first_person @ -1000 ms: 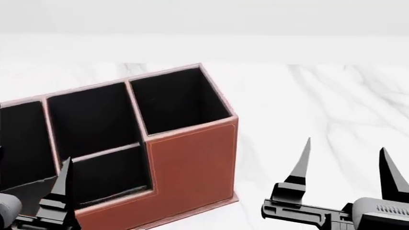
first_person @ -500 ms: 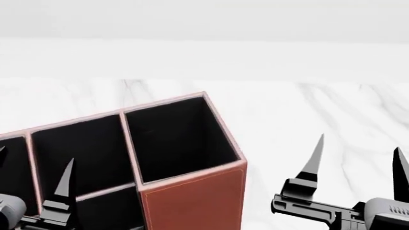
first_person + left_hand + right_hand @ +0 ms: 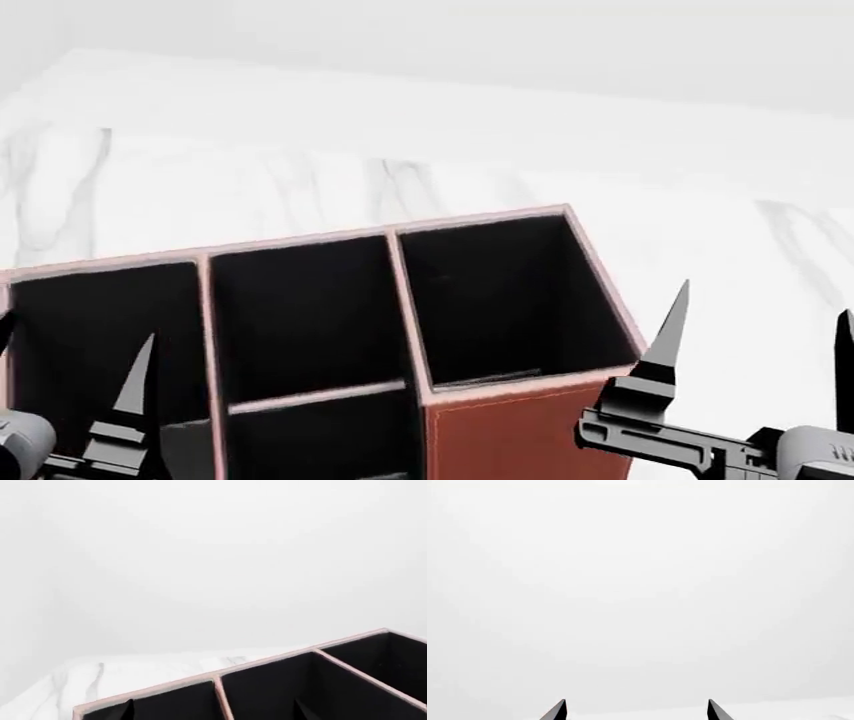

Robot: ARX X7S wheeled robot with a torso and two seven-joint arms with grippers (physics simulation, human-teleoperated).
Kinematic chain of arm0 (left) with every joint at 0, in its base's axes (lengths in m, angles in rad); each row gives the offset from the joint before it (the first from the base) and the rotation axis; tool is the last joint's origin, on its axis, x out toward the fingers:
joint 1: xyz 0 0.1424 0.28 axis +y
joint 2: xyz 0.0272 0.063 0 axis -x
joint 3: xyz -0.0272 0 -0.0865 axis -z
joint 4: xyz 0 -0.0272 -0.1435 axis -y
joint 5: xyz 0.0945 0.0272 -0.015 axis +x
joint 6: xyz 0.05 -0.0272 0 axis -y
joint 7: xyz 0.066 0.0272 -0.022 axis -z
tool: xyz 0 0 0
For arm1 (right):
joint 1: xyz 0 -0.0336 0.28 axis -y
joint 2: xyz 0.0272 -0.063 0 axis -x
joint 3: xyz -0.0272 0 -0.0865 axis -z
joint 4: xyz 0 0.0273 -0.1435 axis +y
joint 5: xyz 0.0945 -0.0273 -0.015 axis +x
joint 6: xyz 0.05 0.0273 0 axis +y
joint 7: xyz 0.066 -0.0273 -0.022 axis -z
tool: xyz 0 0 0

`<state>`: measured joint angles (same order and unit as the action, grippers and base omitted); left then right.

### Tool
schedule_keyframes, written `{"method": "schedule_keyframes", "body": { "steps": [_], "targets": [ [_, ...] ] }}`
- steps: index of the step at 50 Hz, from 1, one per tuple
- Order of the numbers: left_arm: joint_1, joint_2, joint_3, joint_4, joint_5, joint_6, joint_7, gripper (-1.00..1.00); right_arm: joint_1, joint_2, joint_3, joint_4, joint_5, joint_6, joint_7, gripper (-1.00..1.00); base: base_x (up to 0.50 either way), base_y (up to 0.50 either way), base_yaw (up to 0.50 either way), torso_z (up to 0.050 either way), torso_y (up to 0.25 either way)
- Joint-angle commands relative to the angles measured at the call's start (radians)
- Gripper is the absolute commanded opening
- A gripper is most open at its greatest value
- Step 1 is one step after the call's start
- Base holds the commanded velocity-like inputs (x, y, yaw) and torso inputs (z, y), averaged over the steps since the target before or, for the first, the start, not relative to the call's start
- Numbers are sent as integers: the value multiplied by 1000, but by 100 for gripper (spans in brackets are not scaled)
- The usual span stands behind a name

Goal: Pick up the book and place it in the front compartment of the caddy.

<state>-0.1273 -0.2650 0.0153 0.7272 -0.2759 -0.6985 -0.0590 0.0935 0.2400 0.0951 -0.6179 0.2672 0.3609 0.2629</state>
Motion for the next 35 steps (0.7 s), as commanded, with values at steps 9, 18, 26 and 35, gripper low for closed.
{"method": "schedule_keyframes", "body": {
  "steps": [9,18,26,35],
  "targets": [
    [19,2,7,-3,16,24,33,100,-6,-6,16,19,-14,-24,-15,100,0,0,500,0,0],
    [16,-11,21,0,18,21,33,100,4,-6,23,43,-15,-24,1,100,0,0,500,0,0],
    [-37,-62,-16,66,-90,-107,94,100,17,11,43,47,-25,-12,20,100,-10,32,62,0,0],
    [-66,-170,-58,181,-318,-302,236,100,14,19,44,45,-26,-10,26,100,0,0,0,0,0]
  ]
}}
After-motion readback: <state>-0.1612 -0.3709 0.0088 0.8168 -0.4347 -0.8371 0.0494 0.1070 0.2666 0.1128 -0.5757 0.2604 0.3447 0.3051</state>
